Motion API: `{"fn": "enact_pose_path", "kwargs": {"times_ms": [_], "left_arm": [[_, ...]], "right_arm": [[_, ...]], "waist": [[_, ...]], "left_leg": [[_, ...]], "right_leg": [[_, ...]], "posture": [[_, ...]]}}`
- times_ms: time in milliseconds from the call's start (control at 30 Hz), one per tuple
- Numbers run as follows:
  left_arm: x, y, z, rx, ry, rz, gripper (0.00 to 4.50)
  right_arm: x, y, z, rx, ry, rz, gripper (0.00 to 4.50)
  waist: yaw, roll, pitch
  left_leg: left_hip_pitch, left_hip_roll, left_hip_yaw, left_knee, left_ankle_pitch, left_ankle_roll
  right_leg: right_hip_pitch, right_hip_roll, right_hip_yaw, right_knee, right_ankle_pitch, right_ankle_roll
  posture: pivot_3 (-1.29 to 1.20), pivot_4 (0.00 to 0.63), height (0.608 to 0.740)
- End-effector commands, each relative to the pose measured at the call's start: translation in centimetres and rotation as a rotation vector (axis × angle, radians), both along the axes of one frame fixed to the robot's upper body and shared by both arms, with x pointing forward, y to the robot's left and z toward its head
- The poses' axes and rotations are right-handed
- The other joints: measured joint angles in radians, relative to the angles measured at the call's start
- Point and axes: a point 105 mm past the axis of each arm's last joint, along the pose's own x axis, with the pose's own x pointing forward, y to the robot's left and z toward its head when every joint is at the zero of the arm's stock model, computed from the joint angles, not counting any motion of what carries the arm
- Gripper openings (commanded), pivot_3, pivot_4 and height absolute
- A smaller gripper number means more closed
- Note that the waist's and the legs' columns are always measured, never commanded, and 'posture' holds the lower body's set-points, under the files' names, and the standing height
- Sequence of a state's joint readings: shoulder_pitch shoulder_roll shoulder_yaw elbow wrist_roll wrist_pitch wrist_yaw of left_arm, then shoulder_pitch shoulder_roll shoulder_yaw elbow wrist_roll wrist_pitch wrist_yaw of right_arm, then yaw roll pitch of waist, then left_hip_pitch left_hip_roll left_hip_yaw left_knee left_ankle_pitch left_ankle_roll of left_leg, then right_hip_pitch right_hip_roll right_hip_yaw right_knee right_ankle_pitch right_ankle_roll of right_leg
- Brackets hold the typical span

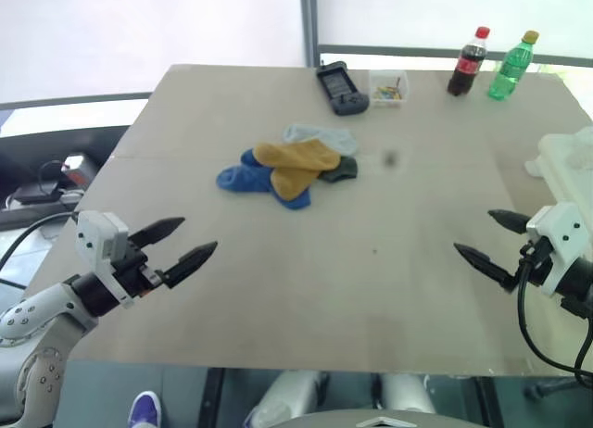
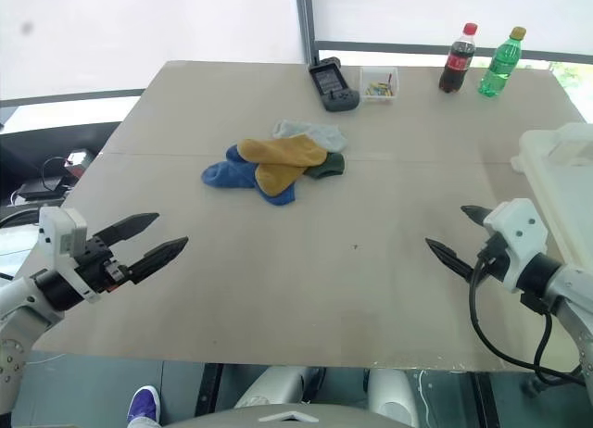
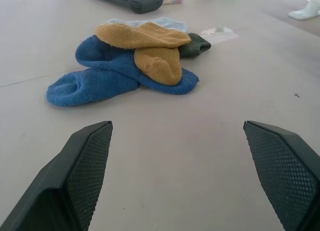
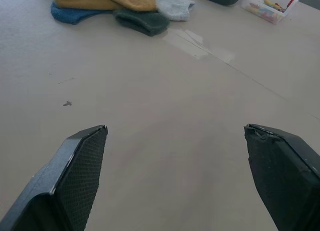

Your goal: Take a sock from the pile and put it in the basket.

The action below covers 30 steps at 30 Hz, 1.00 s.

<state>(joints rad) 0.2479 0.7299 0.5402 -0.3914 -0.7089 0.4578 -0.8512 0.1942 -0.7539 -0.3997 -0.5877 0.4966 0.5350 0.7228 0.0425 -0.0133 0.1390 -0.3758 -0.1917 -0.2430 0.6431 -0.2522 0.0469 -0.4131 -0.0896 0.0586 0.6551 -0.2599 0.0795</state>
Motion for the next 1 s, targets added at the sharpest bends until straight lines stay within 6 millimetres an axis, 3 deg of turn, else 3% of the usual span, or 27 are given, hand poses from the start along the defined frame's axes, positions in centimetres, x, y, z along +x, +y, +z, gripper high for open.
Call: {"fn": "enact_pose_path", "kwargs": {"times_ms": [33,367,533,700,800,1000], "left_arm": [[0.1,-0.1,1.3,0.020,-0.045,-0.013,4.47],[0.8,-1.0,1.3,0.015,-0.095,0.009,4.47],[1.2,-2.2,1.5,0.017,-0.150,0.026,4.47],[1.5,-2.8,1.6,-0.017,-0.171,0.042,4.47],[1.5,-3.6,1.6,-0.034,-0.175,0.041,4.47],[2.4,-4.2,1.9,-0.053,-0.199,0.070,4.47]], "right_arm": [[-0.2,0.7,1.1,-0.003,-0.040,0.026,4.48],[0.6,2.8,1.2,0.047,-0.067,0.091,4.48],[2.3,5.6,1.0,0.004,-0.110,0.087,4.48],[6.6,9.5,1.5,0.044,-0.175,0.110,4.48],[10.7,14.4,1.9,0.094,-0.212,0.139,4.48],[15.1,22.6,1.7,0.141,-0.201,0.212,4.48]], "waist": [[0.000,0.000,0.000],[0.000,0.000,0.000],[-0.003,-0.001,0.001],[-0.007,-0.002,0.001],[-0.016,-0.004,0.003],[-0.033,-0.005,0.004]], "left_leg": [[0.000,0.000,0.000,0.000,0.000,0.000],[0.000,0.001,0.001,0.000,-0.001,0.000],[0.001,0.002,0.002,0.000,-0.001,0.000],[0.002,0.004,0.007,0.000,-0.001,-0.001],[0.009,0.006,0.015,-0.005,-0.001,-0.001],[0.012,0.010,0.016,-0.009,-0.001,-0.001]], "right_leg": [[0.000,0.000,0.000,0.000,0.000,0.000],[0.000,0.001,0.001,-0.001,0.000,0.000],[0.000,0.002,0.002,0.000,0.000,0.000],[-0.002,0.002,0.004,0.001,0.002,-0.001],[0.000,0.003,0.009,0.001,0.004,-0.001],[-0.001,0.006,0.009,0.001,0.005,-0.003]], "posture": [[0.00,0.150,0.740],[0.00,0.150,0.740],[0.00,0.150,0.740],[0.00,0.150,0.740],[0.00,0.150,0.740],[0.00,0.150,0.740]]}}
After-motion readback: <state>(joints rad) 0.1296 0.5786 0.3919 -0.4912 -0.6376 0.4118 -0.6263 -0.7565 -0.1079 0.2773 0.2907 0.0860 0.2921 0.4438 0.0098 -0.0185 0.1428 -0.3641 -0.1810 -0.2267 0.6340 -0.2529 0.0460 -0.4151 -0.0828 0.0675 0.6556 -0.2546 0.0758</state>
